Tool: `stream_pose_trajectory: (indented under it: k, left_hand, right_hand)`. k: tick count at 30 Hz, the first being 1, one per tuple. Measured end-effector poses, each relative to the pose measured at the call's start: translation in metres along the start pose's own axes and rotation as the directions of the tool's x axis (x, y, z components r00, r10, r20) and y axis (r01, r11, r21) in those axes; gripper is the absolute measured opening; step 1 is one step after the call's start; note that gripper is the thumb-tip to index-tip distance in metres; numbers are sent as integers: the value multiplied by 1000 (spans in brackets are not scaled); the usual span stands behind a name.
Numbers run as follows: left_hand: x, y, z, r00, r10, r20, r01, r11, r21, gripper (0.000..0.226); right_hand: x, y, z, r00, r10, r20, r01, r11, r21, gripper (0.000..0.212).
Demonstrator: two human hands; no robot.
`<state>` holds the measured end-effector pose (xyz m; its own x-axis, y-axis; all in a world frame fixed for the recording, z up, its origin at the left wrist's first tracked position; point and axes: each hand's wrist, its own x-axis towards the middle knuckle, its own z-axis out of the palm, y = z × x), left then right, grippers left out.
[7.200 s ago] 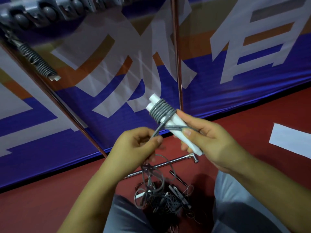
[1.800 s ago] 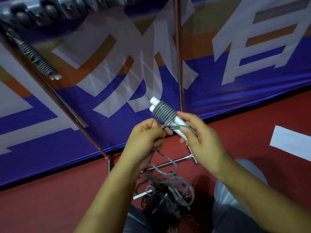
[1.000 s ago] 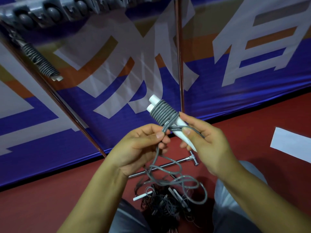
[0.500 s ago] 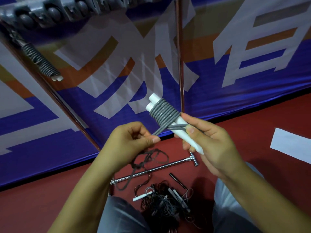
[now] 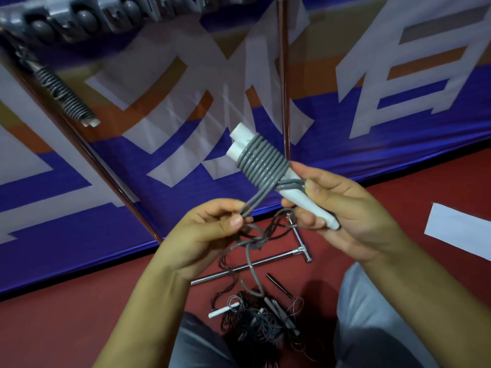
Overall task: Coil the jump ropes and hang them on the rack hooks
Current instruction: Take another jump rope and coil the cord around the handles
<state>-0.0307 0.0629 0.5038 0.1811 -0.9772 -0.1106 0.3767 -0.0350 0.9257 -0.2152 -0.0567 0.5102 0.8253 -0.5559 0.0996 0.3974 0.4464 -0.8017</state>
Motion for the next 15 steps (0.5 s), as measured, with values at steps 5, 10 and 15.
stream_pose_trajectory:
  k: [5,10,15]
  left_hand:
    - [-2,5,9,996,64,-56,-47,962,268,18]
    - [-4,11,20,985,168,-28,-118,791,600,27]
    - [5,4,-1,964,218,150,-245,522,817,26]
  right_hand:
    - [-3,-1,-12,982,100,162,-94,994,-48,35]
    - [-3,1,-25,937,230,263,-198,970,-144,48]
    - [-4,-6,-24,886,342,312,-257,924,-282,46]
